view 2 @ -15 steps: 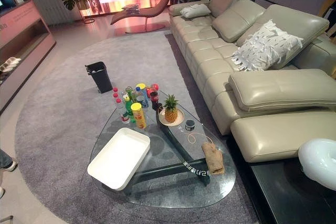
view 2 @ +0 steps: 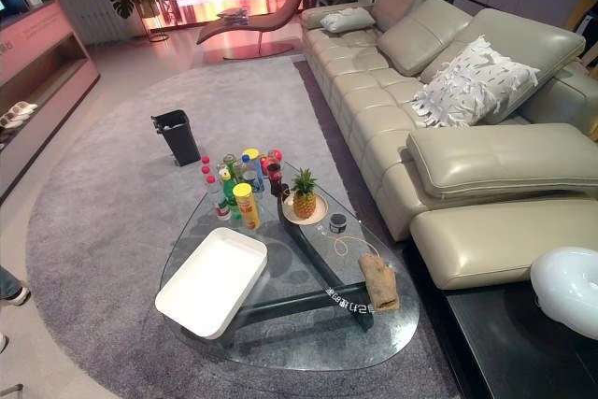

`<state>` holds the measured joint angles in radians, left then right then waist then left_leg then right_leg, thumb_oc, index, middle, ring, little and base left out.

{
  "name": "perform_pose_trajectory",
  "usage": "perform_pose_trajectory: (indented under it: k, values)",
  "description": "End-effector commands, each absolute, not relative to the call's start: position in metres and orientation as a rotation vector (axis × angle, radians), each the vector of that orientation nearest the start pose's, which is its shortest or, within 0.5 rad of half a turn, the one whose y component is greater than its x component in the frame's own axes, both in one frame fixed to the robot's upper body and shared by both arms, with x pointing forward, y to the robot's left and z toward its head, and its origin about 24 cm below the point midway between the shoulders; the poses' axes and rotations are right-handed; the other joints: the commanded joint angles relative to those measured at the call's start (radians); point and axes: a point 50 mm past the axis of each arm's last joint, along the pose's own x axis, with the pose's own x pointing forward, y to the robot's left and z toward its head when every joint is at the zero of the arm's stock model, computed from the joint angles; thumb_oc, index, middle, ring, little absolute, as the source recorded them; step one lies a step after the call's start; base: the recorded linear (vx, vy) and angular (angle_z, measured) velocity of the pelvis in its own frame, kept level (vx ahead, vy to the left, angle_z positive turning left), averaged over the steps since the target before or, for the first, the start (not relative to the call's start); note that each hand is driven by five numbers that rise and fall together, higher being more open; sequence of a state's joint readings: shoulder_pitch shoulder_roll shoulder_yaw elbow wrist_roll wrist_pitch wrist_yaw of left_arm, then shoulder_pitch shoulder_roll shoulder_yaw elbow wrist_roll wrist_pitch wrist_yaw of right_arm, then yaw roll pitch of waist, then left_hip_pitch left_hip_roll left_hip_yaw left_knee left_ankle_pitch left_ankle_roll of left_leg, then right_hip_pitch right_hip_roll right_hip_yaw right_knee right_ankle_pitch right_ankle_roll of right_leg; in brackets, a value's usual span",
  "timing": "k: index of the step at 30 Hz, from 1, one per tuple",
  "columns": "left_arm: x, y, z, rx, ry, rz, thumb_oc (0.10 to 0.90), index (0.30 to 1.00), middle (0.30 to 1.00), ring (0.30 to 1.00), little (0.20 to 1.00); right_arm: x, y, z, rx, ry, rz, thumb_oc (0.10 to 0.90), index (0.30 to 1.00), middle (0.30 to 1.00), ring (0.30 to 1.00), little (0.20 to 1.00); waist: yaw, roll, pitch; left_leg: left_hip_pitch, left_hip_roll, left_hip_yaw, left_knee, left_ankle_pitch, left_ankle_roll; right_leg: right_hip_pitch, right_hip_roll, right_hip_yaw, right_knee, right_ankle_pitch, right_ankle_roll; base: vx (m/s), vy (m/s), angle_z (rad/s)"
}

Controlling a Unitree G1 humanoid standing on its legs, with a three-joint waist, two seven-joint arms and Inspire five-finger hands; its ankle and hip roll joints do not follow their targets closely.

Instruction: Wipe the table with a cloth and put it in the basket.

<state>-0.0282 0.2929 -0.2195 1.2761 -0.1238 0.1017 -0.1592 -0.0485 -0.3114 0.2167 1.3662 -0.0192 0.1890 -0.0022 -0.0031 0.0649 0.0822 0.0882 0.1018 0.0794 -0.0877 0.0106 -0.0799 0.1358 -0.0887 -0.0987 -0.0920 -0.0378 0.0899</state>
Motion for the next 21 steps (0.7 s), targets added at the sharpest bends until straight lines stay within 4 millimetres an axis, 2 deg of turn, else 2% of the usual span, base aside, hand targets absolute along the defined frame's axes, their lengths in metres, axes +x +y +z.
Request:
perform_pose_trajectory:
  k: [1,8,14,17,19,21]
  values:
    - [0.090,0.244,-0.161,0.208,1.384,-0.043,0.800,0.900,0.900,0.900,0.900,0.078,-0.275,-0.154,-0.505,1.516,-0.062,0.800,0.900,0.900,0.900,0.900,0.006,-0.047,0.034,0.050,-0.016,-0.008,0.000,-0.050,0.003,-0.003,-0.033,-0.009,0.005,0.034,0.036,0.00,0.000,0.00]
    - [0.085,0.246,-0.161,0.202,1.395,-0.020,0.800,0.900,0.900,0.900,0.900,0.075,-0.278,-0.154,-0.510,1.522,-0.070,0.800,0.900,0.900,0.900,0.900,0.009,-0.049,0.048,0.036,-0.018,-0.014,0.000,-0.044,0.004,-0.013,-0.031,-0.009,0.005,0.038,0.035,0.00,0.000,0.00]
    - [0.085,0.249,-0.161,0.193,1.396,0.013,0.800,0.900,0.900,0.900,0.900,0.077,-0.282,-0.152,-0.516,1.517,-0.081,0.800,0.900,0.900,0.900,0.900,0.011,-0.047,0.087,-0.025,-0.023,-0.024,0.000,-0.026,0.006,-0.071,-0.029,0.000,0.005,0.055,0.035,-0.02,0.008,0.00]
    - [0.095,0.249,-0.158,0.179,1.363,0.024,0.800,0.900,0.900,0.900,0.900,0.089,-0.284,-0.149,-0.521,1.485,-0.094,0.800,0.900,0.900,0.900,0.900,0.008,-0.044,0.117,-0.068,-0.025,-0.027,0.000,-0.013,0.008,-0.116,-0.028,0.007,0.005,0.066,0.033,-0.16,0.017,-0.03]
    - [0.121,0.246,-0.152,0.148,1.290,0.049,0.800,0.900,0.900,0.900,0.900,0.114,-0.286,-0.142,-0.530,1.419,-0.120,0.800,0.900,0.900,0.900,0.900,0.004,-0.033,0.186,-0.154,-0.033,-0.041,0.000,0.014,0.013,-0.207,-0.019,0.020,0.005,0.093,0.024,-0.29,0.026,-0.04]
    - [0.135,0.245,-0.148,0.129,1.249,0.068,0.800,0.900,0.900,0.900,0.900,0.128,-0.285,-0.137,-0.538,1.382,-0.130,0.800,0.900,0.900,0.900,0.900,0.003,-0.029,0.224,-0.203,-0.037,-0.046,0.000,0.029,0.015,-0.258,-0.015,0.024,0.005,0.106,0.021,-0.21,0.016,0.00]
